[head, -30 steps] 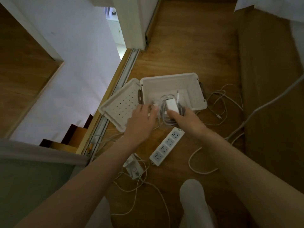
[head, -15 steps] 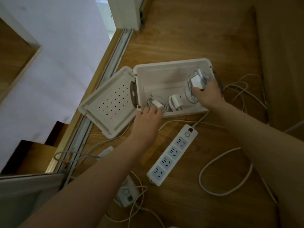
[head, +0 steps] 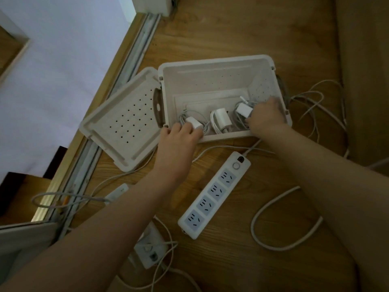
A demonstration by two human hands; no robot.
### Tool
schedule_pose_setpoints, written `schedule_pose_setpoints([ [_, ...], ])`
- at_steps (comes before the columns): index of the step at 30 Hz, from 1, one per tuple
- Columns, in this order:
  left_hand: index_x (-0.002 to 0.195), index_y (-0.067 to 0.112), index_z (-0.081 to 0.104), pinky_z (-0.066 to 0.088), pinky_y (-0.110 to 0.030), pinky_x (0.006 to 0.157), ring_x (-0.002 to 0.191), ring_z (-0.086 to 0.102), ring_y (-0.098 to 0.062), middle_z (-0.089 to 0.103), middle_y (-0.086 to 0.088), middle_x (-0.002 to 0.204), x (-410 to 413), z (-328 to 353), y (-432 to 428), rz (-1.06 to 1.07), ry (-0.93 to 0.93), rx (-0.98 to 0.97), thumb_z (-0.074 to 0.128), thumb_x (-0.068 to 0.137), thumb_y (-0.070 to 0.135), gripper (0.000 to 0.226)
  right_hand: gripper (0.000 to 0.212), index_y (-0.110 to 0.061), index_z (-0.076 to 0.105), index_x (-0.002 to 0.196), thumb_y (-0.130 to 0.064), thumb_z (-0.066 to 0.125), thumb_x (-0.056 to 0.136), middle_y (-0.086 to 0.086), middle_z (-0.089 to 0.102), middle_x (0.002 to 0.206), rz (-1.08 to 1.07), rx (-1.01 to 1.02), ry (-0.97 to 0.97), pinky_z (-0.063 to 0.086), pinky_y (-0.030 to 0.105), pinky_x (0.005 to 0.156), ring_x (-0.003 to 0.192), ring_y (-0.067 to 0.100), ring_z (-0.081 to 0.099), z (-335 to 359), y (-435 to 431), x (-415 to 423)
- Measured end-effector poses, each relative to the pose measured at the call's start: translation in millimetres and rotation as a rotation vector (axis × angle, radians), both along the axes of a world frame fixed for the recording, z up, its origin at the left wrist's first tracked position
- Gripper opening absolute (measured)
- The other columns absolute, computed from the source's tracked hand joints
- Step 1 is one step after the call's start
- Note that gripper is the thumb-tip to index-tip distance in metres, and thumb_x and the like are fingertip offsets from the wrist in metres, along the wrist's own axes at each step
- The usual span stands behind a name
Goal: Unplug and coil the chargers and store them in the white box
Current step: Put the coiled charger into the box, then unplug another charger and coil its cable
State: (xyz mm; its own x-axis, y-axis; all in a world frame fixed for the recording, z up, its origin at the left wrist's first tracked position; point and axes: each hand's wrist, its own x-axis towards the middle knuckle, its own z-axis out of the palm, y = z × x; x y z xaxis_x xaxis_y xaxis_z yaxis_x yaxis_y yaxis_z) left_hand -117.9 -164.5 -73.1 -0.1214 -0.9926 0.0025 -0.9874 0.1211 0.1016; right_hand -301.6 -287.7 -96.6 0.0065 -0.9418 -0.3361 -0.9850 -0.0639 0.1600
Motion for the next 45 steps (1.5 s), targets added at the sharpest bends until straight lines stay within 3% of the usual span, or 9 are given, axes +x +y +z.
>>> schedule_pose_setpoints([
  [5,0.127,0.024,0.047,0.031,-0.038,0.100,0.116,0.045,-0.022,0.049,-0.001,0.125,0.6,4.5,-4.9,-0.015,-0.012,0.017,0.045,0.090,0.004,0.042,0.031,0.002,0.051,0.115,-0.018,0.054,0.091,0.021,0.053,0.118,-0.151,-0.052,-0.236,0.047,0.038,0.080,0.107,0.036,0.053,2.3,-2.4,-4.3],
  [9,0.126,0.022,0.050,0.028,-0.038,0.101,0.117,0.044,-0.022,0.051,-0.002,0.124,3.2,5.5,-6.1,-0.029,0.056,0.047,0.043,0.090,0.002,0.042,0.028,0.005,0.054,0.111,-0.018,0.046,0.096,0.021,0.058,0.112,-0.112,-0.073,-0.274,0.042,0.031,0.067,0.096,0.032,0.056,18.1,11.6,3.2],
  [16,0.120,0.015,0.058,0.039,-0.041,0.099,0.109,0.052,-0.020,0.056,-0.003,0.117,41.5,24.9,21.0,0.002,0.425,-0.008,0.053,0.090,0.004,0.033,0.033,-0.006,0.048,0.125,-0.002,0.046,0.092,0.011,0.049,0.125,0.235,-0.215,-0.763,0.043,0.033,0.095,0.113,0.023,0.048,31.8,86.3,67.5],
  [22,0.107,0.009,0.061,0.039,-0.005,0.069,0.079,0.047,-0.003,0.055,-0.002,0.101,115.6,19.5,102.8,0.381,0.523,-0.166,0.051,0.090,-0.002,0.023,0.030,-0.007,0.057,0.111,-0.001,0.056,0.081,0.009,0.057,0.105,0.529,-0.026,-1.136,0.047,0.025,0.073,0.091,0.020,0.056,23.4,180.1,137.1],
  [28,0.106,0.015,0.059,0.040,-0.019,0.079,0.092,0.048,-0.009,0.053,0.004,0.100,146.3,-10.1,158.0,0.399,0.586,-0.058,0.047,0.095,0.020,0.017,0.051,-0.017,0.047,0.126,-0.007,0.065,0.079,-0.001,0.046,0.126,0.499,0.501,-1.052,0.047,0.032,0.088,0.111,0.014,0.049,-1.0,216.0,154.7],
  [32,0.112,0.017,0.061,0.047,-0.034,0.083,0.096,0.054,-0.014,0.058,0.002,0.106,148.8,-14.2,160.3,0.294,0.565,0.075,0.038,0.091,0.041,0.039,0.049,-0.020,0.047,0.121,-0.009,0.067,0.077,-0.004,0.045,0.123,0.535,0.459,-0.991,0.050,0.034,0.081,0.105,0.015,0.053,-3.5,214.5,157.3],
  [36,0.102,0.018,0.065,0.050,-0.040,0.078,0.092,0.057,-0.015,0.059,0.007,0.097,150.3,-16.3,155.5,0.337,0.647,0.063,0.050,0.087,0.039,0.029,0.047,-0.017,0.055,0.116,0.006,0.060,0.075,0.000,0.052,0.115,0.706,0.211,-1.021,0.045,0.028,0.081,0.103,0.013,0.048,4.6,189.7,173.0],
  [41,0.087,0.011,0.062,0.028,-0.025,0.081,0.086,0.046,-0.017,0.055,-0.005,0.086,139.0,-11.7,166.8,0.307,0.307,-0.237,0.053,0.087,0.026,0.017,0.045,-0.025,0.048,0.130,-0.021,0.059,0.087,-0.001,0.056,0.124,0.813,0.558,-0.698,0.046,0.036,0.092,0.109,0.015,0.052,-1.0,163.4,204.1],
  [45,0.097,0.013,0.057,0.036,-0.034,0.077,0.089,0.047,-0.024,0.058,-0.013,0.092,121.8,-9.9,187.2,0.322,0.245,-0.388,0.054,0.089,0.010,0.009,0.029,-0.022,0.056,0.116,-0.023,0.058,0.087,-0.001,0.061,0.113,0.906,0.426,-0.536,0.047,0.035,0.083,0.103,0.019,0.057,0.3,164.8,210.8],
])
